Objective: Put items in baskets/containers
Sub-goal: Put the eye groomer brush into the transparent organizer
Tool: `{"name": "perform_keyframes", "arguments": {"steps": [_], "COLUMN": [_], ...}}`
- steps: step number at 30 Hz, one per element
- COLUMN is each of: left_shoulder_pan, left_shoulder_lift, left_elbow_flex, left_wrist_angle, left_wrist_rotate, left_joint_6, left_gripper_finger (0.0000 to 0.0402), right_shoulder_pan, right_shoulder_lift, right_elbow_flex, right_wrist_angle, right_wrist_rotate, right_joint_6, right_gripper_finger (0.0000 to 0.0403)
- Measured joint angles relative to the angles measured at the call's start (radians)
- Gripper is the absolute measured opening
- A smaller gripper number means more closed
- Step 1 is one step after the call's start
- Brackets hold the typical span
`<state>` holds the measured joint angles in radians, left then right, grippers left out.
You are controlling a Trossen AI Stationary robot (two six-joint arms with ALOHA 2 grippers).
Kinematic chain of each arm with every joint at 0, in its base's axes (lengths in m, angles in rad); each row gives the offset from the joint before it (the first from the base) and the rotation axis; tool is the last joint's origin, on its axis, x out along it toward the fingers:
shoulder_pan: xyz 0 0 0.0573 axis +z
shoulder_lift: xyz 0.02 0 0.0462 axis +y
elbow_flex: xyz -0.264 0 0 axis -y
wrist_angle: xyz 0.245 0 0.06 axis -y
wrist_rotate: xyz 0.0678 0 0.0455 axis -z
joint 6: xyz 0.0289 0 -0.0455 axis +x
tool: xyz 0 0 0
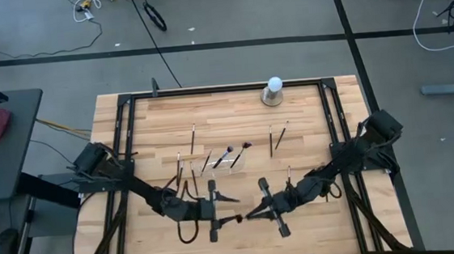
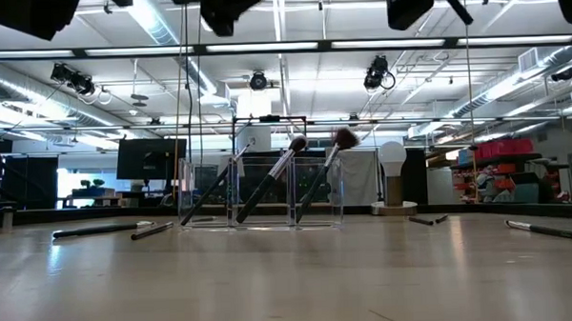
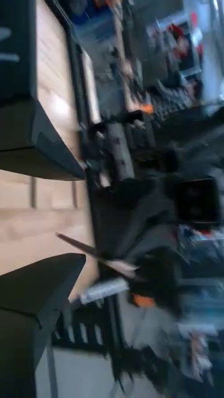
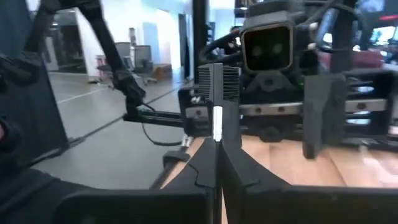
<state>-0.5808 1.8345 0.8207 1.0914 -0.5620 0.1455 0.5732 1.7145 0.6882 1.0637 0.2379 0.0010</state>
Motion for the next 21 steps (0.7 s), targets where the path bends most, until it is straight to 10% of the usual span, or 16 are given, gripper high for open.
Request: {"name": "perform_keyframes", "arguments": {"steps": [21], "left_shoulder_pan": [0.011], "left_shoulder_lift": [-0.001], "left_elbow_flex": [0.050], "left_wrist_angle": [0.056], "left_wrist_rotate": [0.176], "left_joint_6": [0.017], "left_gripper_finger": [0.0114], "right_shoulder_pan": [-0.016], "right_shoulder_lift": [0.036], "right_elbow_flex": [0.057], "right_wrist_angle": [0.030], "right_wrist_rotate": [-0.055], "right_joint_6": [-0.004], "right_gripper_finger": [0.0008]}}
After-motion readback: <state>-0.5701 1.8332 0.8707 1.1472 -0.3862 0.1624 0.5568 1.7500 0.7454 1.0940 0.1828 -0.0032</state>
